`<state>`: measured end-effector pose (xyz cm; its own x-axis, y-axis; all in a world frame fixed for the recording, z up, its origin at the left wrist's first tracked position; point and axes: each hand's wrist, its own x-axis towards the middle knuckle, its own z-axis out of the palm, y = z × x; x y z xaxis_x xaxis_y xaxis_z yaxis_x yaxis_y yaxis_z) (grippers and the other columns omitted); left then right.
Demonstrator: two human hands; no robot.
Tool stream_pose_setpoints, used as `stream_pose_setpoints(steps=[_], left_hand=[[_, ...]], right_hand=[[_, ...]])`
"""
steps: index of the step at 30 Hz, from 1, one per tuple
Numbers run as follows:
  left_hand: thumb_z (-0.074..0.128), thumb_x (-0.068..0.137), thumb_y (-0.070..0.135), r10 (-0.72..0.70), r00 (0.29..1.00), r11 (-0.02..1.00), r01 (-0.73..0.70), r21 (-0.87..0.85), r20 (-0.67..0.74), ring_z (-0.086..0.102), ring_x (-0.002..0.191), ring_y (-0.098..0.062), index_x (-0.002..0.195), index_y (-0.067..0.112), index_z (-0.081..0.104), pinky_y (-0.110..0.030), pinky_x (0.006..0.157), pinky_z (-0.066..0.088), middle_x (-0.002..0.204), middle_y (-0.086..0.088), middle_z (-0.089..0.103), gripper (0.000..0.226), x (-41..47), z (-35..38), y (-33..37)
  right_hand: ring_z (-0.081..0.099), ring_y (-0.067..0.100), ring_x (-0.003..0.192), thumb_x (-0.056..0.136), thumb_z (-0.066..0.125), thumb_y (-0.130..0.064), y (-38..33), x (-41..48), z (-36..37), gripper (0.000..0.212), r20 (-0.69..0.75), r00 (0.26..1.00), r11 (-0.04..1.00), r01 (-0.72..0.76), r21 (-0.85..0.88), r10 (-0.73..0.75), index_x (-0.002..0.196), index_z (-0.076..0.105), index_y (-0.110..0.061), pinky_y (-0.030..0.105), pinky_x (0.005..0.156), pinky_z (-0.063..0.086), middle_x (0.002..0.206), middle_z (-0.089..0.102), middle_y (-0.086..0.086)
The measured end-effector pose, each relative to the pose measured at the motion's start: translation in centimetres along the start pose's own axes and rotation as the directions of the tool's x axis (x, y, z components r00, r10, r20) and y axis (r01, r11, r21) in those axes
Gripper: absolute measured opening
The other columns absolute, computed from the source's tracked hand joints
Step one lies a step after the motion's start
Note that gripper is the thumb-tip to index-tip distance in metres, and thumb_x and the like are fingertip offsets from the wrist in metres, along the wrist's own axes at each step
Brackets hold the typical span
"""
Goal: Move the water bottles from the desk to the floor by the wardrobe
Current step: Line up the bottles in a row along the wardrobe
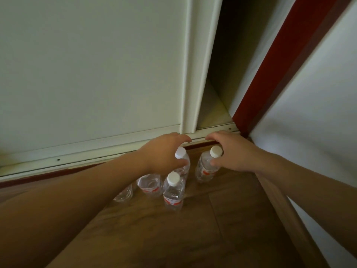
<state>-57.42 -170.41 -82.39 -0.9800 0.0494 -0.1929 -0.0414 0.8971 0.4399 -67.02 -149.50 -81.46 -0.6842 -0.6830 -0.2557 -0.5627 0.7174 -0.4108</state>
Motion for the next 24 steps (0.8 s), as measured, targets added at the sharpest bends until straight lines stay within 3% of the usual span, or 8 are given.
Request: stream_pose_setpoints(steps=[4,10,12,18,24], left_hand=[[0.077,0.081,0.037,0.015,1.0,1.0,-0.015,0.024,0.011,0.055,0.113,-0.011,0.134,0.038,0.055,-0.033,0.097,0.049,0.128,0.011,0.061,0.057,2.0,0.9,-0.2],[0.073,0.083,0.039,0.021,0.995,0.967,-0.045,0.249,0.099,0.057,0.107,-0.015,0.129,0.035,0.057,-0.035,0.09,0.052,0.119,0.008,0.061,0.048,3.3,1.7,0.2],[0.072,0.083,0.041,0.018,0.993,0.95,-0.052,0.307,0.113,0.056,0.104,-0.016,0.125,0.035,0.058,-0.036,0.087,0.053,0.115,0.008,0.061,0.044,3.6,1.7,0.0],[0.076,0.081,0.036,0.011,0.996,0.964,-0.033,0.265,0.084,0.057,0.095,-0.016,0.107,0.029,0.067,-0.034,0.082,0.053,0.101,0.006,0.06,0.028,3.4,1.7,0.0],[0.076,0.082,0.03,0.036,0.996,0.967,-0.056,0.25,0.085,0.058,0.096,-0.017,0.107,0.027,0.07,-0.036,0.084,0.053,0.102,0.005,0.061,0.026,3.4,1.2,0.4]], right_hand=[[0.051,0.01,0.117,0.074,0.083,-0.03,1.9,0.4,1.5,0.075,-0.027,0.999,0.994,-0.033,0.106,0.036,0.14,0.047,-0.029,0.027,0.093,0.044,0.136,0.054,-0.008],[0.056,0.01,0.104,0.076,0.082,-0.026,3.7,1.2,2.6,0.049,-0.052,0.999,0.997,0.013,0.081,-0.009,0.119,0.059,-0.031,0.025,0.082,0.04,0.111,0.059,-0.011],[0.054,0.008,0.099,0.075,0.082,-0.028,3.8,1.8,2.8,0.049,-0.025,0.999,0.998,0.038,0.055,-0.037,0.118,0.058,-0.033,0.025,0.078,0.04,0.107,0.057,-0.013],[0.055,0.009,0.094,0.072,0.084,-0.03,3.9,2.7,2.8,0.044,-0.031,0.997,0.997,0.075,0.019,-0.074,0.11,0.063,-0.032,0.029,0.076,0.046,0.101,0.055,-0.014],[0.054,0.009,0.091,0.072,0.084,-0.032,3.9,2.8,2.7,0.039,-0.042,0.995,0.996,0.085,0.011,-0.085,0.106,0.066,-0.029,0.028,0.075,0.046,0.097,0.053,-0.014]])
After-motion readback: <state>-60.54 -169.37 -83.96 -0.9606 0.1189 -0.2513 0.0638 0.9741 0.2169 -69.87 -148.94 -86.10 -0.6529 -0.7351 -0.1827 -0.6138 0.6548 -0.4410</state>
